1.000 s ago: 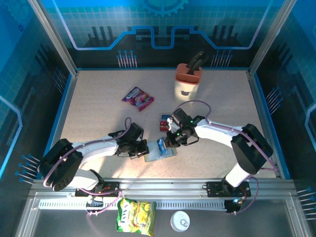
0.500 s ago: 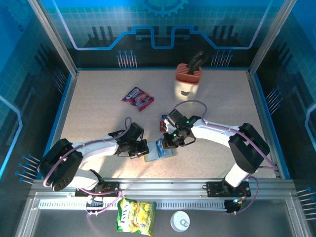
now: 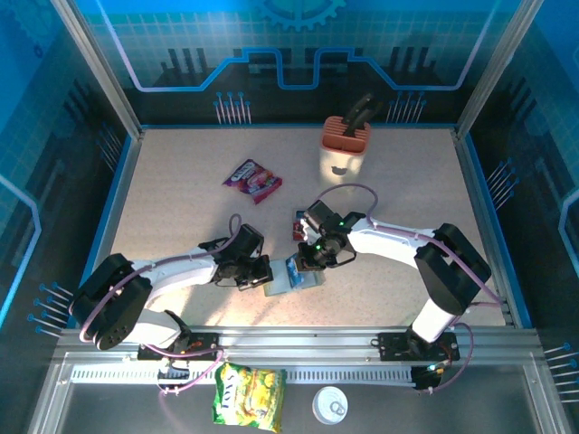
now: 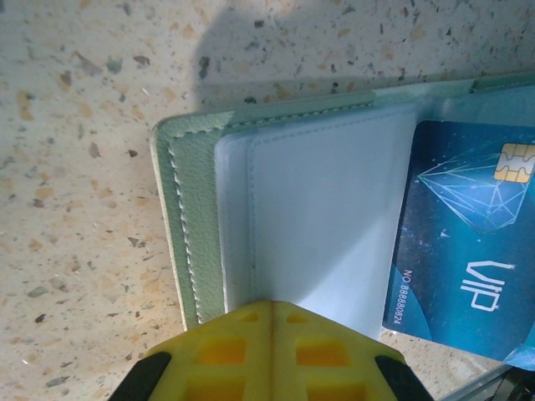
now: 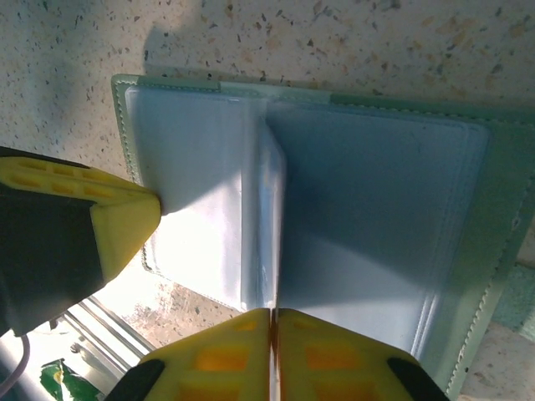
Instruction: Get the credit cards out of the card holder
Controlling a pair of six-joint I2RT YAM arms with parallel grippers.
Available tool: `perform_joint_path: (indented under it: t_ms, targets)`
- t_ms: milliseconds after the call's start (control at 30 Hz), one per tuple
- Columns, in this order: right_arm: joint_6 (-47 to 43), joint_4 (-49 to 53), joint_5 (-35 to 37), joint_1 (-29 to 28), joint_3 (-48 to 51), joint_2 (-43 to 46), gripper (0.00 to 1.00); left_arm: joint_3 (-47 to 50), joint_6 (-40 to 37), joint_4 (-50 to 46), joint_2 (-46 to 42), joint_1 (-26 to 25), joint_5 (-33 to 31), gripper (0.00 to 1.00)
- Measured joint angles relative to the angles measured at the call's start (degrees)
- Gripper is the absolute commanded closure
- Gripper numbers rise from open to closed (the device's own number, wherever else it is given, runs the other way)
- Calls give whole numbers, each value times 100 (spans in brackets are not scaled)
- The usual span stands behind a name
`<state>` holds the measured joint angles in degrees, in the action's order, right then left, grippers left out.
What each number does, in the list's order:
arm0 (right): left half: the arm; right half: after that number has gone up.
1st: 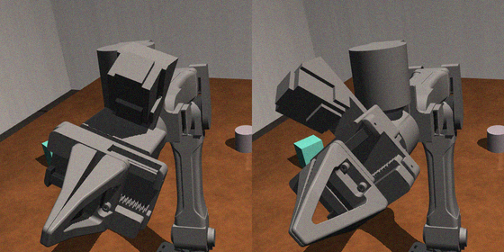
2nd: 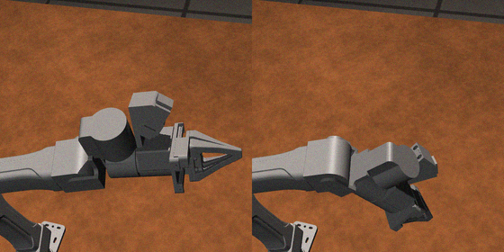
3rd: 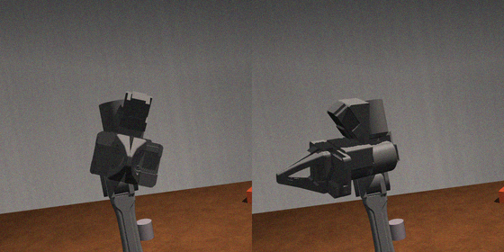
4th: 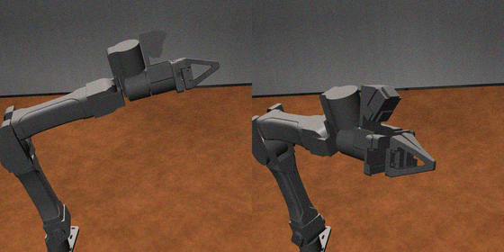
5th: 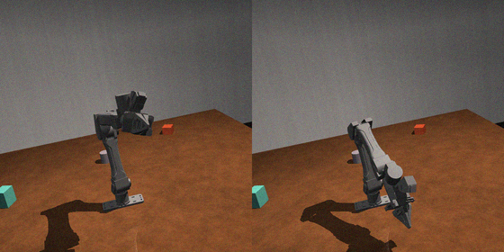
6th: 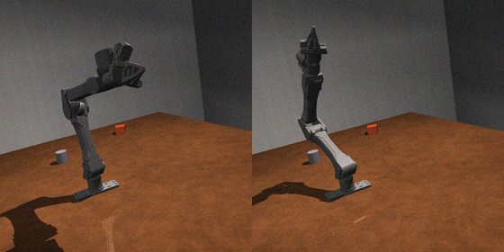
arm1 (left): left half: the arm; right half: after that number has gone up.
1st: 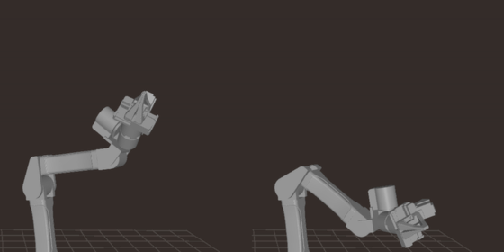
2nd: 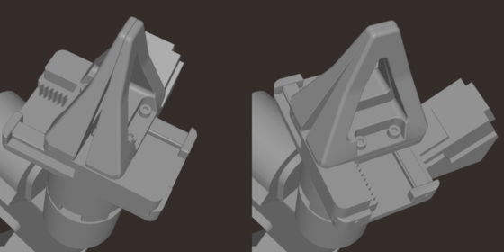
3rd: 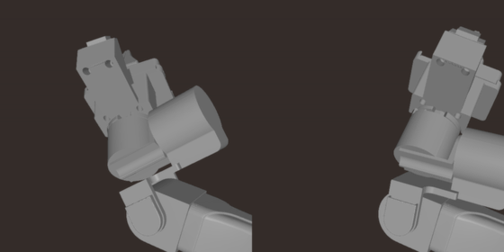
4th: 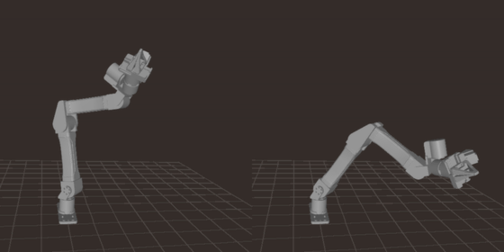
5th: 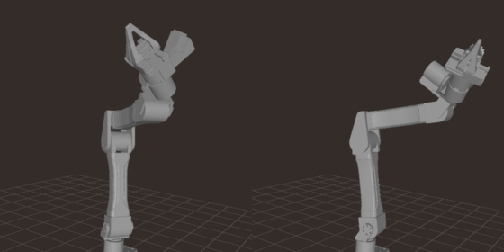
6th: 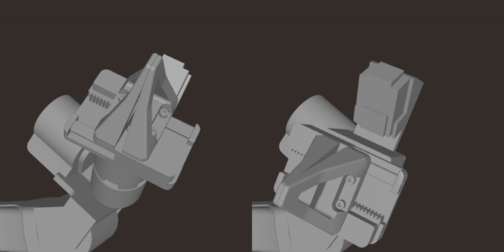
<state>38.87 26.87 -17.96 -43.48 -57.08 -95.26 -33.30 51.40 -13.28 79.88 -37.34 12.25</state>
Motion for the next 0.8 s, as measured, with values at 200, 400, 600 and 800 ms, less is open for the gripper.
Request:
perform_joint_path:
  t_ms: [200,400,600,800]
  targets:
    - [9,-46,4,0,-2,26,99,-46,-103,-109,0,0,-31,100]
    - [-243,125,105,15,-7,356,99,-175,-236,-306,4,2,-87,100]
    - [-920,610,144,195,-214,529,100,-391,-352,-323,240,2,-90,100]
    - [-2181,1220,356,350,-527,745,100,-610,-452,-446,339,2,-153,100]
